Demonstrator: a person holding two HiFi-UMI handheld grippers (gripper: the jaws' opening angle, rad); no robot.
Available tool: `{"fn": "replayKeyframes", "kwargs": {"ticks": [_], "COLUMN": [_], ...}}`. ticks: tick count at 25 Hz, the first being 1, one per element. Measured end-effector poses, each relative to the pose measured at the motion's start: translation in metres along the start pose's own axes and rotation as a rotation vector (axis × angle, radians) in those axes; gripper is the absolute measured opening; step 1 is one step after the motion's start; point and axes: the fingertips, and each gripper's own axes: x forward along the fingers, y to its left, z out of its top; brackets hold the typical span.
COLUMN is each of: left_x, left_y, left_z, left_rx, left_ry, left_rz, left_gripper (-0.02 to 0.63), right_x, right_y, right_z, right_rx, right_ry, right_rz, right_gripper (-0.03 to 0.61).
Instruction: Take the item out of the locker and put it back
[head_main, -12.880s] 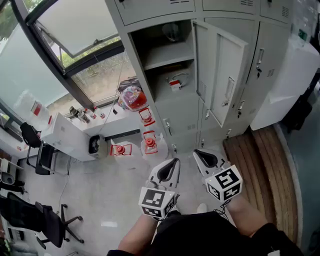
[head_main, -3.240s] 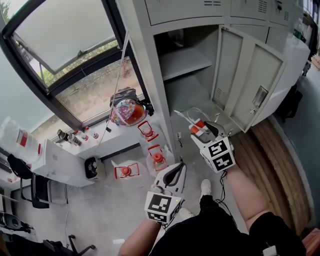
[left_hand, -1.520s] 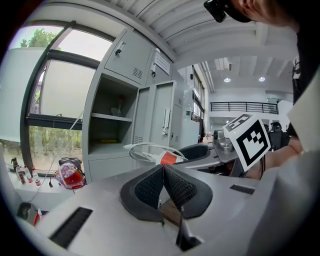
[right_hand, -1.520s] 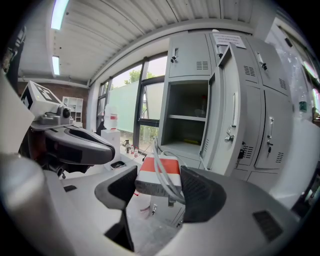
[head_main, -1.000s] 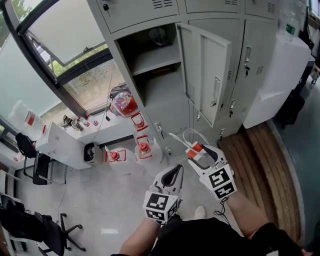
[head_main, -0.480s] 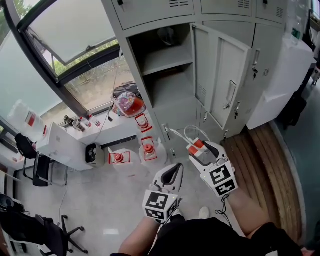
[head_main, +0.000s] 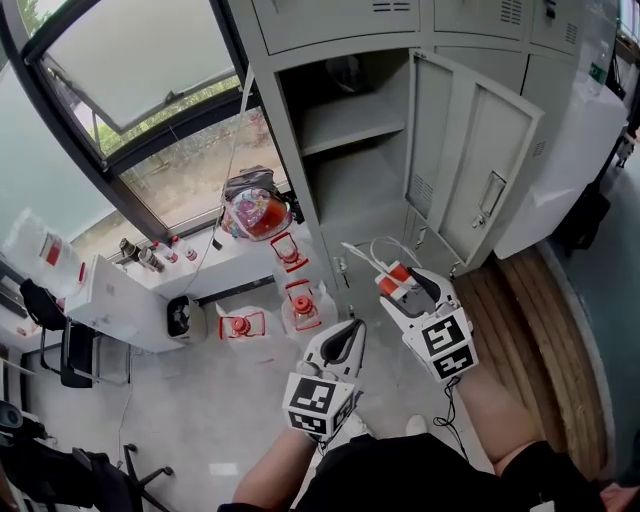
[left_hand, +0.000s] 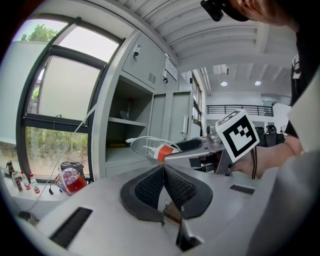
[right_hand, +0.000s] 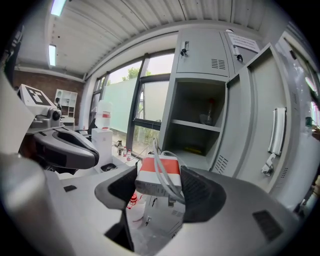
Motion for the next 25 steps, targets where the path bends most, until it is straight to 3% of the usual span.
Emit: {"fn": "replayKeyframes", "kwargs": {"ticks": [15,25], "left_x": [0.001,0.018], "left_y": [0.056,0.071], "left_z": [0.005,0.009], "left_rx": [0.039,0.038], "left_ry": [0.003,0.0], "left_rz": [-0.1,-0.087], "left_gripper": [0.017,0.017], "right_x": [0.062,0.099], "right_y": [-0.011,-0.039], "right_z": [0.023,0.032], "right_rx": [-0.01,-0.029], "right_ry": [0.036,0.038], "right_rz": [-0.114,-0.121], "right_gripper": [0.324,0.324]}}
